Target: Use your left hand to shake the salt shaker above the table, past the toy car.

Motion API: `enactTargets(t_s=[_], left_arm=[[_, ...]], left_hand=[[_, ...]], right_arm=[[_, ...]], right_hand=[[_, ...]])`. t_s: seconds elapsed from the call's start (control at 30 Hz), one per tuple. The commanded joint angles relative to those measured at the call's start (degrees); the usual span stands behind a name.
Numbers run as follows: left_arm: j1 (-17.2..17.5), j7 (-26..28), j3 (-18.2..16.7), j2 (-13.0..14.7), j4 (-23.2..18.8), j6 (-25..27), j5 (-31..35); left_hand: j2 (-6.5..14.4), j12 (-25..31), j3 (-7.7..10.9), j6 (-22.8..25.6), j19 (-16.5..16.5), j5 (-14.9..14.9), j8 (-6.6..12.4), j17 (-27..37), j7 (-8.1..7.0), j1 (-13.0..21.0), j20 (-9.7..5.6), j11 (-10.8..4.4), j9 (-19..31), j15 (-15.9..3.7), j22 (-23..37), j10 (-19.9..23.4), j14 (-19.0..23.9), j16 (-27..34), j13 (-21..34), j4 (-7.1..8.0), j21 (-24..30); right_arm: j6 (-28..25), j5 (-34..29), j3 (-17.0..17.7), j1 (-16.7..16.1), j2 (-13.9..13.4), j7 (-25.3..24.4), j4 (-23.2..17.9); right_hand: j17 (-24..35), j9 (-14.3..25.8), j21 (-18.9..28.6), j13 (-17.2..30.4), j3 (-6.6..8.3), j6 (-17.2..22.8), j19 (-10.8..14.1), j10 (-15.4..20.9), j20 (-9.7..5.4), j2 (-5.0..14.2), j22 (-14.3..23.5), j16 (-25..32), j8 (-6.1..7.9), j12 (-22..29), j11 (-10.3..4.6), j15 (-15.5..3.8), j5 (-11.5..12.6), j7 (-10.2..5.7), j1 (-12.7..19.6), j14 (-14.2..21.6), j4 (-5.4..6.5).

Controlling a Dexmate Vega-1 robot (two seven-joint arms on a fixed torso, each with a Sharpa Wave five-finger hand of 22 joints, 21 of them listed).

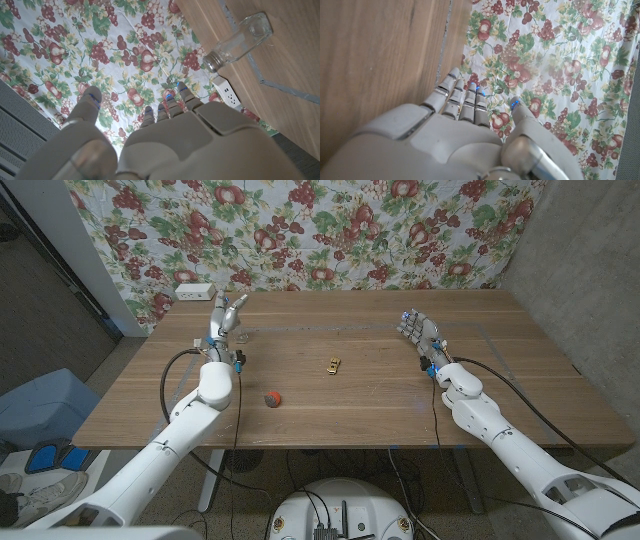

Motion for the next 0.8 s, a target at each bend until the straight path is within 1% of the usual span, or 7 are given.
enactTargets(t_s=[0.03,0.17,0.27,0.4,0.57,0.67,0.8], left_arm=[[1.49,2.33,-1.51,0.33,-1.39,1.31,0.34],[1.94,3.01,-2.11,0.45,-1.89,2.0,0.29],[2.21,3.47,-2.5,0.55,-2.26,2.83,0.23],[2.44,3.7,-2.87,0.77,-2.64,4.09,-0.04],[2.41,3.84,-3.2,0.8,-2.56,5.51,-0.71],[2.38,3.49,-3.28,0.89,-2.04,5.1,-1.15],[2.47,3.72,-3.48,0.94,-2.28,6.52,-1.75]], left_hand=[[0.16,0.44,-0.16,-0.02,-0.01,-0.12,0.44,0.29,-0.24,0.66,0.09,0.33,0.19,-0.1,0.16,0.19,-0.01,0.37,0.26,0.26,-0.32],[0.24,0.66,-0.22,0.23,0.16,-0.13,0.63,0.31,-0.03,0.85,0.09,0.26,0.19,-0.12,0.18,0.66,0.11,0.48,0.27,0.28,-0.34],[0.33,0.87,-0.28,0.36,0.3,-0.13,0.76,0.32,0.02,1.05,0.14,0.62,0.19,-0.08,0.19,1.15,0.36,0.64,0.29,0.3,-0.37],[0.43,0.98,-0.35,0.73,0.55,-0.14,0.97,0.33,0.21,1.25,0.25,0.85,0.19,-0.08,0.2,1.43,0.55,0.76,0.3,0.32,-0.36],[0.49,1.05,-0.39,0.75,0.72,-0.15,1.01,0.34,0.26,1.37,0.27,0.8,0.19,-0.06,0.21,1.64,0.62,0.81,0.3,0.32,-0.35],[0.57,1.06,-0.4,0.74,0.83,-0.15,1.03,0.34,0.28,1.47,0.33,0.9,0.19,-0.02,0.21,1.67,0.63,0.82,0.31,0.34,-0.34],[0.67,1.09,-0.43,0.87,1.05,-0.15,1.1,0.34,0.31,1.6,0.33,0.91,0.19,0.01,0.22,1.77,0.73,0.88,0.31,0.36,-0.31]], right_arm=[[-0.67,-0.14,-0.19,-0.44,-0.34,-0.34,-0.99],[-0.96,-0.24,-0.4,-0.14,-0.34,-0.17,-0.89],[-1.18,-0.32,-0.51,0.02,-0.32,-0.21,-0.9],[-1.2,-0.38,-0.63,0.26,-0.22,-0.06,-0.6],[-1.29,-0.32,-0.74,0.41,-0.05,0.1,-0.24],[-1.43,-0.27,-0.78,0.47,0.0,0.13,-0.08],[-1.61,-0.39,-0.89,0.59,-0.01,0.1,0.05]], right_hand=[[0.09,0.15,0.3,0.14,0.09,0.57,0.32,0.66,-0.17,0.3,0.07,0.22,0.29,0.54,0.17,-0.04,0.38,0.27,0.08,0.53,-0.22],[0.09,0.16,0.26,0.16,0.04,0.79,0.28,0.73,-0.17,0.34,0.07,0.17,0.37,0.53,0.12,-0.09,0.4,0.33,0.04,0.49,-0.3],[0.09,0.16,0.25,0.17,-0.01,0.82,0.31,0.93,-0.12,0.36,0.08,0.16,0.36,0.58,0.43,-0.15,0.41,0.34,0.02,0.48,-0.34],[0.09,0.17,0.25,0.18,-0.04,0.86,0.33,0.92,-0.13,0.38,0.08,0.15,0.37,0.56,0.32,-0.1,0.42,0.4,0.0,0.51,-0.38],[0.09,0.17,0.23,0.19,-0.07,0.94,0.32,0.98,-0.11,0.41,0.08,0.14,0.38,0.55,0.22,-0.01,0.43,0.41,-0.02,0.52,-0.43],[0.09,0.18,0.23,0.2,-0.09,0.97,0.35,1.05,-0.11,0.43,0.08,0.13,0.39,0.56,0.28,0.0,0.44,0.46,-0.04,0.5,-0.45],[0.09,0.18,0.21,0.21,-0.12,1.05,0.33,1.1,-0.12,0.44,0.08,0.11,0.41,0.56,0.41,-0.03,0.44,0.5,-0.06,0.52,-0.49]])
